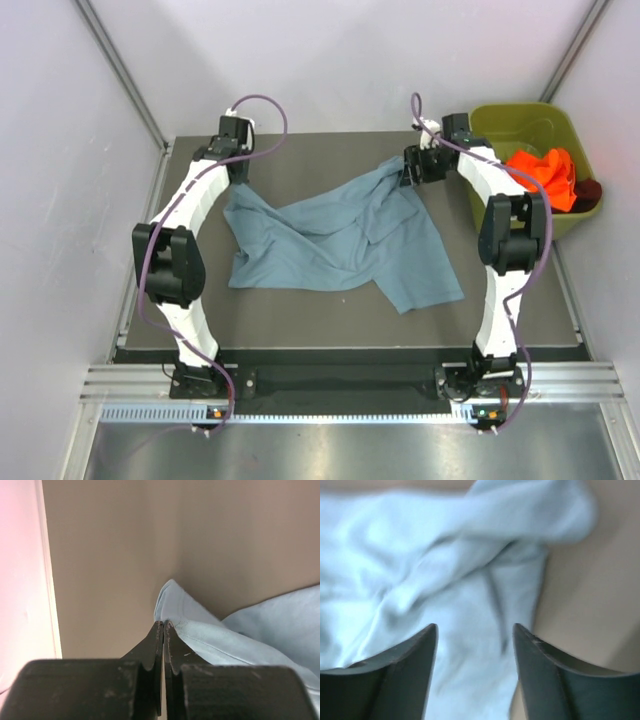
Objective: Fold and stack the t-shirts
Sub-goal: Flatten the tshirt out
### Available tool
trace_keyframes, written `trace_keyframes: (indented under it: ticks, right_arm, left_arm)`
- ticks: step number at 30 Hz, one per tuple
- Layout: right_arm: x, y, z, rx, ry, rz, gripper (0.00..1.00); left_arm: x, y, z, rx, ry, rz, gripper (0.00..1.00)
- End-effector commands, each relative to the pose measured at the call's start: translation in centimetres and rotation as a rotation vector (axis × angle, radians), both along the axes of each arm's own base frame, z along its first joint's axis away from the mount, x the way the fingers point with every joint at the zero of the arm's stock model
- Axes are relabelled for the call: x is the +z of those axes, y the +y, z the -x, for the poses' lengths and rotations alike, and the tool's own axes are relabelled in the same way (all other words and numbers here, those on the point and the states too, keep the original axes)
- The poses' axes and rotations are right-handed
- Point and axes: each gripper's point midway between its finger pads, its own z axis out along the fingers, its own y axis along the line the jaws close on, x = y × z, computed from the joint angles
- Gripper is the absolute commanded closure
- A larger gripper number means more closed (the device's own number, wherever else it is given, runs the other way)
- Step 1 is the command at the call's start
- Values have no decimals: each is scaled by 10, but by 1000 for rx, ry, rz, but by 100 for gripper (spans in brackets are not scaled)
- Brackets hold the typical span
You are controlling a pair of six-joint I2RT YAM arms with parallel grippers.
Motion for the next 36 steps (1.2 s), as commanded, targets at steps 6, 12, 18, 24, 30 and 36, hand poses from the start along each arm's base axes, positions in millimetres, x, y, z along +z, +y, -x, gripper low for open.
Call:
trace_keyframes:
  ticks: [6, 12, 18, 24, 30, 36]
  right_arm:
    - [19, 17, 60, 154, 79, -113, 55]
    - [-10, 15, 40, 67, 163, -163, 59]
    - [-33, 4, 29, 16, 193, -105, 59]
    - [-33, -9, 26, 0, 187, -73, 60]
    - [-27, -22, 29, -14, 174, -48, 60]
    - [-34, -27, 39, -21, 207, -45, 60]
  left_arm:
    - [32, -4, -21, 6, -112, 15, 100]
    - [33, -7, -17, 0, -105, 32, 100]
    - [32, -6, -12, 0, -97, 30, 100]
    - [27, -5, -9, 1, -85, 26, 100]
    - [23, -8, -11, -1, -81, 40, 100]
    - [21, -12, -16, -5, -81, 55, 100]
